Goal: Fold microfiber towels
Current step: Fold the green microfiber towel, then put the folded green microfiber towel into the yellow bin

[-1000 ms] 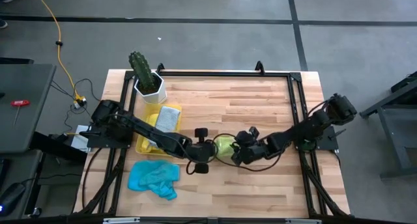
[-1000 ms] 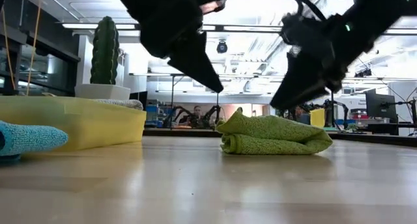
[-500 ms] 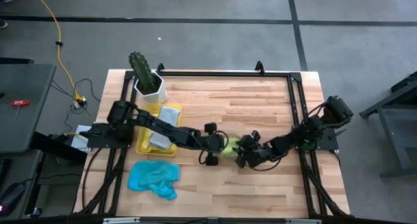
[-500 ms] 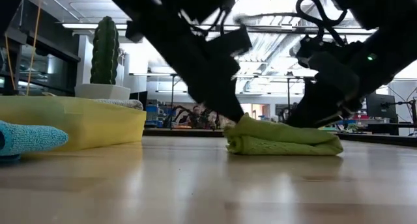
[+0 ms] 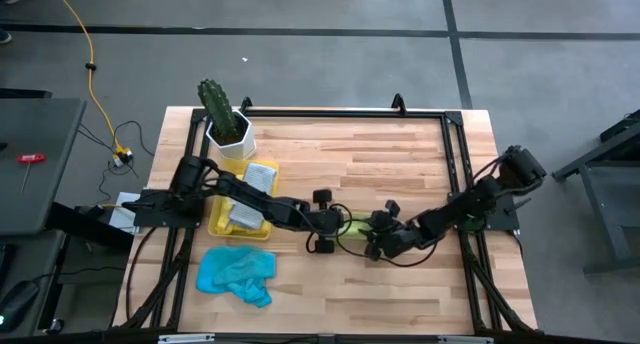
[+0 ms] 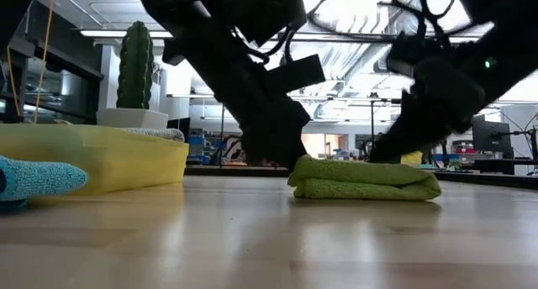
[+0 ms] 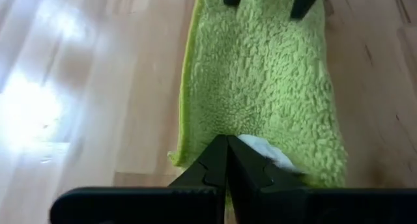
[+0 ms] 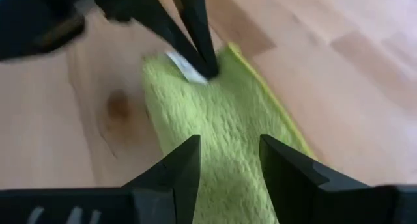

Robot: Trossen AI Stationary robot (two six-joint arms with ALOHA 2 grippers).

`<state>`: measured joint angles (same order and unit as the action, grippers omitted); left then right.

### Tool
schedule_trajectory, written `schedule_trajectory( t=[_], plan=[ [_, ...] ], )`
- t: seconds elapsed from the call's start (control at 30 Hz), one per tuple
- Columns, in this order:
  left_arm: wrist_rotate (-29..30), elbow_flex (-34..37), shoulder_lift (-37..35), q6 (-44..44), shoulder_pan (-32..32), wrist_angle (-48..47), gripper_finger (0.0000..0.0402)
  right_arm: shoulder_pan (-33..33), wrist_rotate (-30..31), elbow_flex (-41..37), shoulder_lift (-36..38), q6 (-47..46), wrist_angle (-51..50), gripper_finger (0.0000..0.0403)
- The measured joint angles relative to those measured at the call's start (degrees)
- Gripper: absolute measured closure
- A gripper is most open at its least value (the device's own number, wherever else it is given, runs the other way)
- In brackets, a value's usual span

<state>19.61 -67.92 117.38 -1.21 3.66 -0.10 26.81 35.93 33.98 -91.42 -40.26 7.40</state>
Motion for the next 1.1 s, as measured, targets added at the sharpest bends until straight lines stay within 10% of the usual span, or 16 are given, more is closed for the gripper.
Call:
schedule_trajectory(
  t=[0.63, 1.1],
  plan=[
    [-5.3, 0.0, -13.3, 5.3, 6.5, 1.8, 0.0392, 1.7, 24.2, 0.0, 24.6, 22.8, 0.0, 0.0254],
    [-2.9, -6.9, 0.2, 8.9, 6.2, 1.3, 0.0205, -1.7, 23.6, 0.0, 35.5, 28.8, 5.6, 0.0254]
  ],
)
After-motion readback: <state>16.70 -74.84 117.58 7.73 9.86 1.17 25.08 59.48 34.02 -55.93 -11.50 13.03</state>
